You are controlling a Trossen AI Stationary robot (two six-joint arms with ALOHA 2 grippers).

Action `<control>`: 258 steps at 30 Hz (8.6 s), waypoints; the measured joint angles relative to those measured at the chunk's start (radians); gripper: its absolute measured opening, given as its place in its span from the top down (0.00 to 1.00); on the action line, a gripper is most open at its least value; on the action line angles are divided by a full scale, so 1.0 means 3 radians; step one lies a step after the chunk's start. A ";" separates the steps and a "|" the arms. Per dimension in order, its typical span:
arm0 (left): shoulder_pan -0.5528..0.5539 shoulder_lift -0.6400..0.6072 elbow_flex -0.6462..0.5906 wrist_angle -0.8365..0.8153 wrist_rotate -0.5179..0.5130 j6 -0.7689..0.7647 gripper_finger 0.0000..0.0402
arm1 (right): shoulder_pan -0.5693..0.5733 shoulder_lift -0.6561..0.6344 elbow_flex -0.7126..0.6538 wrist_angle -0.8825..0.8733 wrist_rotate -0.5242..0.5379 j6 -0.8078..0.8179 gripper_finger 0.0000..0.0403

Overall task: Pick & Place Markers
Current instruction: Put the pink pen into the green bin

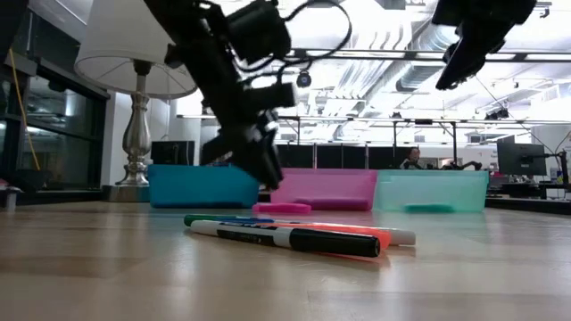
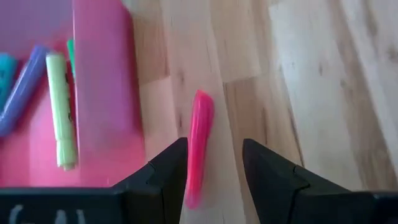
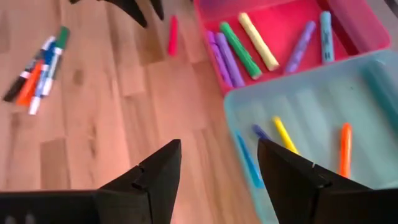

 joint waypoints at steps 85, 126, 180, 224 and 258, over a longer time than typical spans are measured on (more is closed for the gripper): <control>0.0099 0.0516 0.0603 -0.0915 0.1015 -0.0014 0.63 | 0.2012 -0.0090 0.0000 -0.0093 0.1056 0.1064 0.50; -0.0336 0.0793 0.0625 -0.0844 0.0543 -0.1807 0.63 | 0.2639 0.0532 0.0001 0.0122 0.1497 0.1350 0.50; -0.0340 0.0816 0.1948 0.0058 0.0206 -0.0908 0.94 | 0.3226 0.0885 -0.2749 0.5778 0.2903 0.0970 0.50; -0.0341 0.0803 0.1981 0.0192 0.0358 -0.0899 0.89 | 0.2809 0.0887 -0.2745 0.6637 0.2418 0.0011 0.90; -0.0371 0.0650 0.1791 -0.2151 -0.0378 -0.1631 0.65 | 0.1521 0.0542 -0.2086 0.5029 0.2530 0.0234 0.90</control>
